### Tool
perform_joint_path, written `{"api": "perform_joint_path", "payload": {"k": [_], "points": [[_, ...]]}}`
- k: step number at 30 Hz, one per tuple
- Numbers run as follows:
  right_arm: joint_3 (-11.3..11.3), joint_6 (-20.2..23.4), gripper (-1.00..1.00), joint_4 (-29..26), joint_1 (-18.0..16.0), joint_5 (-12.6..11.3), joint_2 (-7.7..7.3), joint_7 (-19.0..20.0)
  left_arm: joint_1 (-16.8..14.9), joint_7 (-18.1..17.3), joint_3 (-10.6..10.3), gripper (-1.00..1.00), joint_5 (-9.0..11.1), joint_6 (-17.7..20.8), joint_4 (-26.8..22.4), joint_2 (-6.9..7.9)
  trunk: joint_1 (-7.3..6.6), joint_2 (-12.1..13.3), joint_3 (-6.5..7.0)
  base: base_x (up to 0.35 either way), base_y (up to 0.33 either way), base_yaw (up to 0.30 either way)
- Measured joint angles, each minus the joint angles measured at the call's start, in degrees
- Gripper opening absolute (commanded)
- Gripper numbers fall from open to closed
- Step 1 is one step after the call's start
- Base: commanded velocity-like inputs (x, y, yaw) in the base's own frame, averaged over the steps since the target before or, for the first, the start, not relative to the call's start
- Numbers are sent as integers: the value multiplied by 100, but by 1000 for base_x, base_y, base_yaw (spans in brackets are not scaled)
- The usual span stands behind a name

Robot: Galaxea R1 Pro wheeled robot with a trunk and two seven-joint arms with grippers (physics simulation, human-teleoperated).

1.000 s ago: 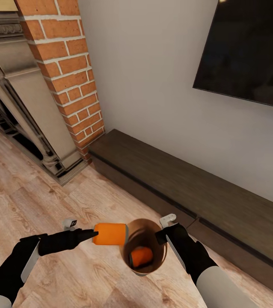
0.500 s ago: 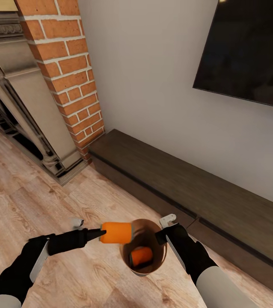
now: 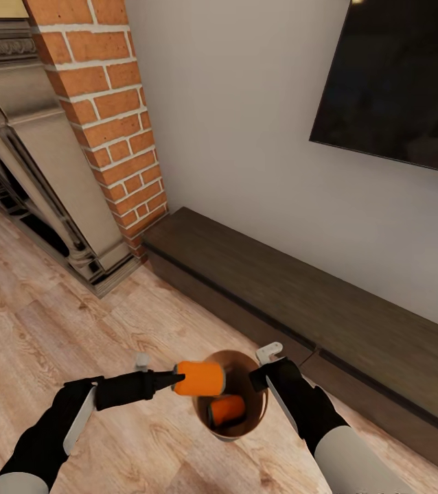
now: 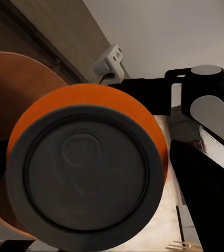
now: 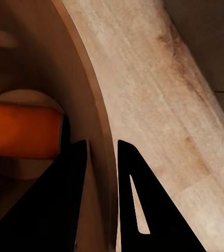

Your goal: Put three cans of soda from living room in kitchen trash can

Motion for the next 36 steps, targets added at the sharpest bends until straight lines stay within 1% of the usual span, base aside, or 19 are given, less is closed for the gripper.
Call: {"api": "perform_joint_path", "payload": {"k": [3, 7, 8, 9, 10, 11, 12, 13, 14, 17, 18, 21, 25, 32, 33, 34, 35, 36], "points": [[0, 4, -100, -1, -16, 9, -1, -1, 0, 135, -78, -100, -4, 0, 0, -32, 0, 0, 0, 0, 0, 0], [0, 6, -100, -1, -21, 4, 1, 0, -1, 184, -98, -100, -13, -4, -1, -63, 0, 0, 0, 0, 0, 0], [0, 6, -100, -1, -22, 7, 4, -4, -1, 193, -108, -100, -114, -5, 0, -79, 0, 0, 0, 0, 0, 0], [0, 6, -100, -1, -22, 4, 3, -10, -1, 192, -109, -100, -149, -2, -2, -88, 0, 0, 0, 0, 0, 0], [0, 6, -100, -2, -23, -20, 4, -52, -1, 195, -110, -100, -243, -4, -4, -125, 0, 0, 0, 0, 0, 0], [0, 6, -100, -4, -23, -52, 7, -144, -1, 196, -109, -100, -380, -3, -6, -188, 0, 0, 0, 0, 0, 0], [-1, 8, -100, -3, -24, -10, 7, -209, -1, 195, -107, -100, -463, -2, -7, -228, 0, 0, 0, 0, 0, 0], [-1, 10, -100, -1, -23, 56, 6, -239, -1, 195, -107, -100, -502, -1, -8, -246, 0, 0, 0, 0, 0, 0], [-1, 12, -100, -1, -23, 72, 11, -273, 1, 198, -106, -100, -568, -4, -7, -278, 0, 0, 0, 0, 0, 0], [1, 6, -100, -1, -23, -59, 30, -300, -1, 197, -106, -100, -671, -3, -8, -335, 0, 0, 0, 0, 0, 0], [1, 6, -100, -2, -23, -70, 37, -309, -1, 197, -106, -100, -714, -3, -8, -351, 0, 0, 0, 0, 0, 0], [0, 10, -100, -1, -23, 15, 54, -319, 0, 195, -106, -100, -754, -1, -9, -365, 0, 0, 0, 0, 0, 0], [1, 11, -100, -1, -23, -40, 97, -323, -1, 198, -106, -100, -791, -3, -9, -377, 0, 0, 0, 0, 0, 0], [0, 17, -100, -1, -23, -15, 120, -325, 0, 205, -106, -100, -805, -2, -6, -382, 0, 0, 0, 0, 0, 0], [1, 17, -100, -1, -23, -19, 121, -325, -1, 245, -106, -100, -804, 2, -5, -384, 0, 0, 0, 0, 0, 0], [0, 17, -100, -1, -23, -21, 122, -325, -1, 524, -106, -100, -806, -7, -11, -386, 0, 0, 0, 0, 0, 0], [0, 17, -100, -1, -23, -19, 122, -325, -1, 667, -106, -100, -794, -2, -15, -386, 0, 0, 0, 0, 0, 0], [0, 17, -100, -1, -23, -14, 122, -325, -1, 918, -105, -100, -788, -4, -20, -387, 0, 0, 0, 0, 0, 0]]}}
